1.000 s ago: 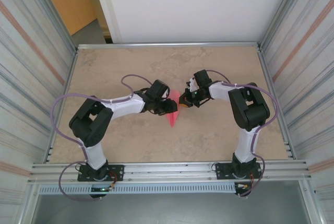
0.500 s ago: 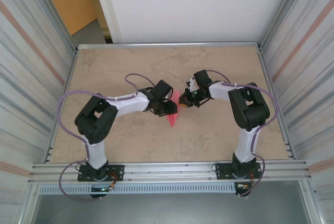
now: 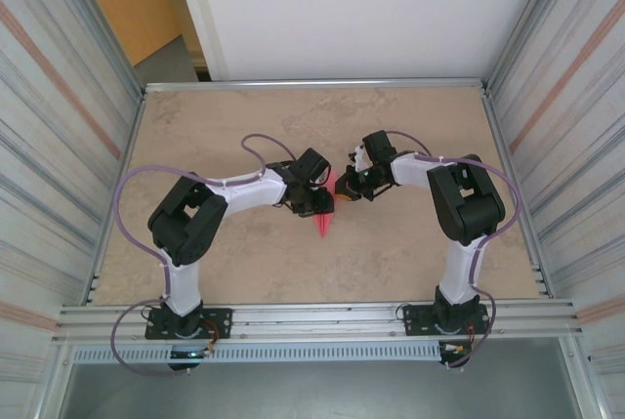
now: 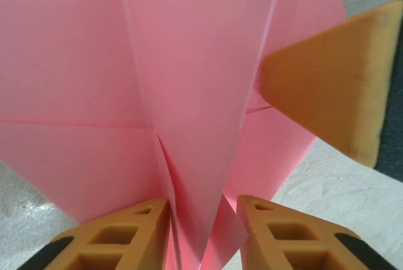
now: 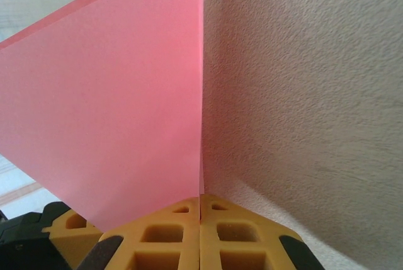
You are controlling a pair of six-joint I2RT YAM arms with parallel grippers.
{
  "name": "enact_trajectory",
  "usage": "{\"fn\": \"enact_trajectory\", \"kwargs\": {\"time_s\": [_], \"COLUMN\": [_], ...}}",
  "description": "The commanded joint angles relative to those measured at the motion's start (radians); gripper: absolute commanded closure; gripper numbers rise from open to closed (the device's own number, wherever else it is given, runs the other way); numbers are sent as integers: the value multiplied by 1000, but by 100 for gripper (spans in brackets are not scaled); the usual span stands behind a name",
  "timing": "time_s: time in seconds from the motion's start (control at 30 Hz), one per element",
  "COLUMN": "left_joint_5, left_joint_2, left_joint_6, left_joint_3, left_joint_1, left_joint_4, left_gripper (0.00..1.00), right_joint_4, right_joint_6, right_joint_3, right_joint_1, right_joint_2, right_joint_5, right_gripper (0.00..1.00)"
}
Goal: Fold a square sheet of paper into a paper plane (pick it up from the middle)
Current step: Move the paper plane to the center of the table.
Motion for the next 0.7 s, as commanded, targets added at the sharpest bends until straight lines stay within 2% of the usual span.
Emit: {"fn": "enact_trajectory", "kwargs": {"time_s": [0.0,0.23,0.47,0.67], "left_joint_5": [-30,-41,-65,-116], "left_joint_2": [22,40,40,12], "left_joint_6": [20,28,41,68], "left_joint_3": [32,49,64,77], "left_joint_1": [-6,-7,-7,-7], "left_joint_4": [-47,-80,-109,-145], "left_gripper": [69,73,83,90], "right_joint_4": [-1,7,5,13], "right_joint_6": [-1,11,20,15], "right_joint_3": [18,8,-10,-59], "right_joint_1": [2,1,-10,-33], "right_joint_2": [5,-21,-67,-148], "right_joint_5": [-23,-6,38,134], "right_gripper": [92,85,66,48]}}
